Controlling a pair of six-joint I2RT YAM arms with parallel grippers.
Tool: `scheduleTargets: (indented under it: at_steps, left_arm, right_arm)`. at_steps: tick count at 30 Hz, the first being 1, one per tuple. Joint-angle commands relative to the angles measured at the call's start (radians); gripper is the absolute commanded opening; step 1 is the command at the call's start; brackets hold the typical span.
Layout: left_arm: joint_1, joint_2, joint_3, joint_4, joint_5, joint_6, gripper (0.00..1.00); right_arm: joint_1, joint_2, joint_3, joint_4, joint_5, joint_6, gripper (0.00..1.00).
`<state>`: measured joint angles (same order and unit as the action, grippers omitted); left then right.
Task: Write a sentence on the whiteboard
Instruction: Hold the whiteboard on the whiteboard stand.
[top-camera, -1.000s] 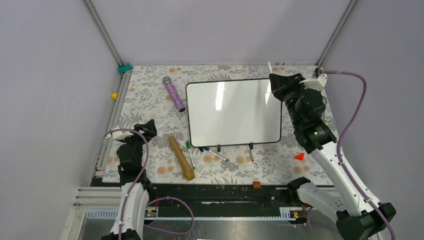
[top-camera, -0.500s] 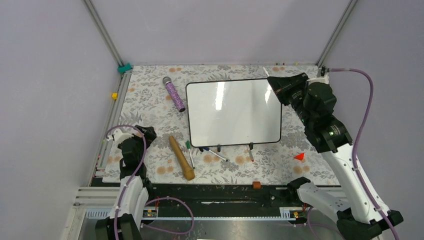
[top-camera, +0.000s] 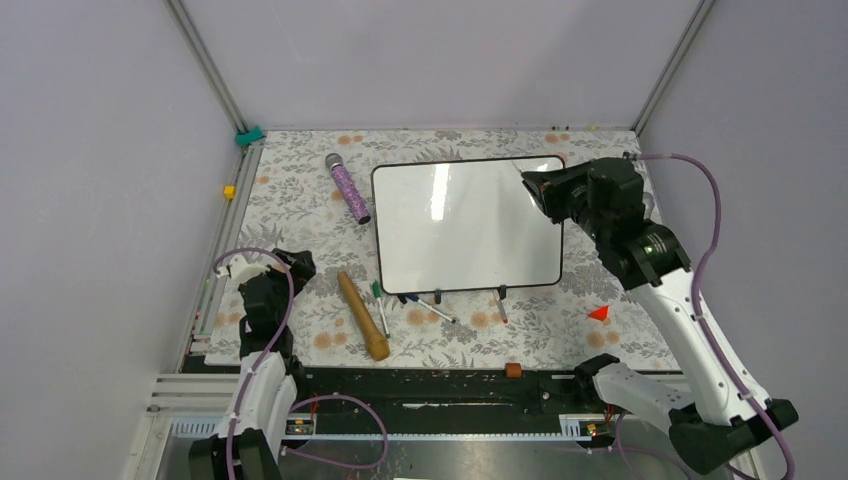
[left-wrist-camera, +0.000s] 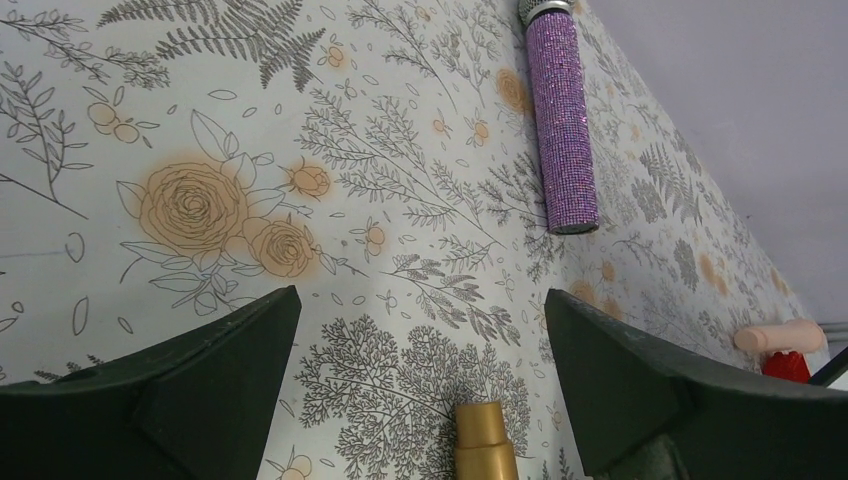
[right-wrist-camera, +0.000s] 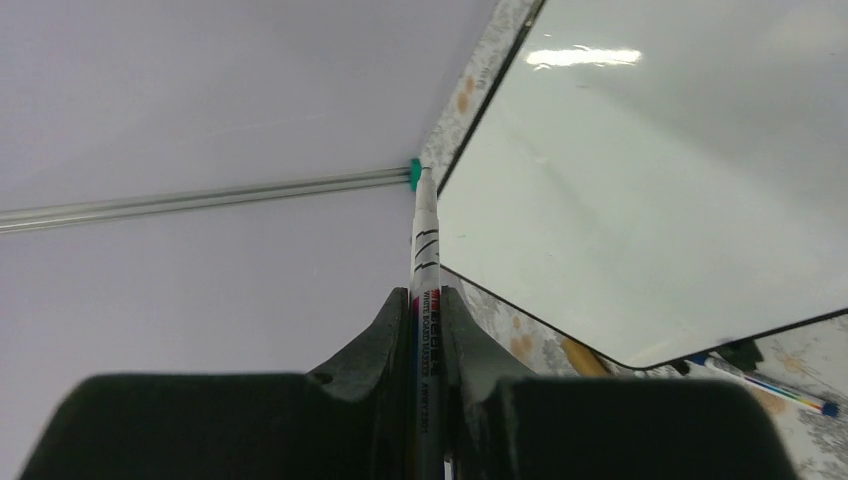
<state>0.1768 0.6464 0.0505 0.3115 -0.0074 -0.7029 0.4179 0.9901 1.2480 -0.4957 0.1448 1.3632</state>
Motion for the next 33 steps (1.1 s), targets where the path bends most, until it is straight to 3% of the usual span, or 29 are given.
scheduleTargets:
  at_steps: [1, 12, 22, 30, 33]
  left_arm:
    - [-0.019, 0.002, 0.061, 0.035, 0.034, 0.033, 0.94]
    - [-0.042, 0.004, 0.074, 0.025, 0.025, 0.046, 0.94]
    - [-0.060, 0.009, 0.084, 0.014, 0.012, 0.048, 0.94]
    - [-0.076, 0.015, 0.087, 0.018, 0.011, 0.051, 0.94]
    - [-0.086, 0.014, 0.086, 0.030, -0.013, 0.055, 0.95]
  right_arm:
    - [0.012, 0.019, 0.113, -0.099, 0.006, -0.046, 0.00]
    - [0.016, -0.014, 0.150, -0.213, 0.158, -0.105, 0.00]
    - [0.025, -0.165, 0.099, -0.293, 0.375, 0.002, 0.00]
    - [0.122, -0.221, 0.084, -0.157, 0.461, -0.153, 0.00]
    - [0.157, -0.179, 0.169, -0.226, 0.458, -0.192, 0.00]
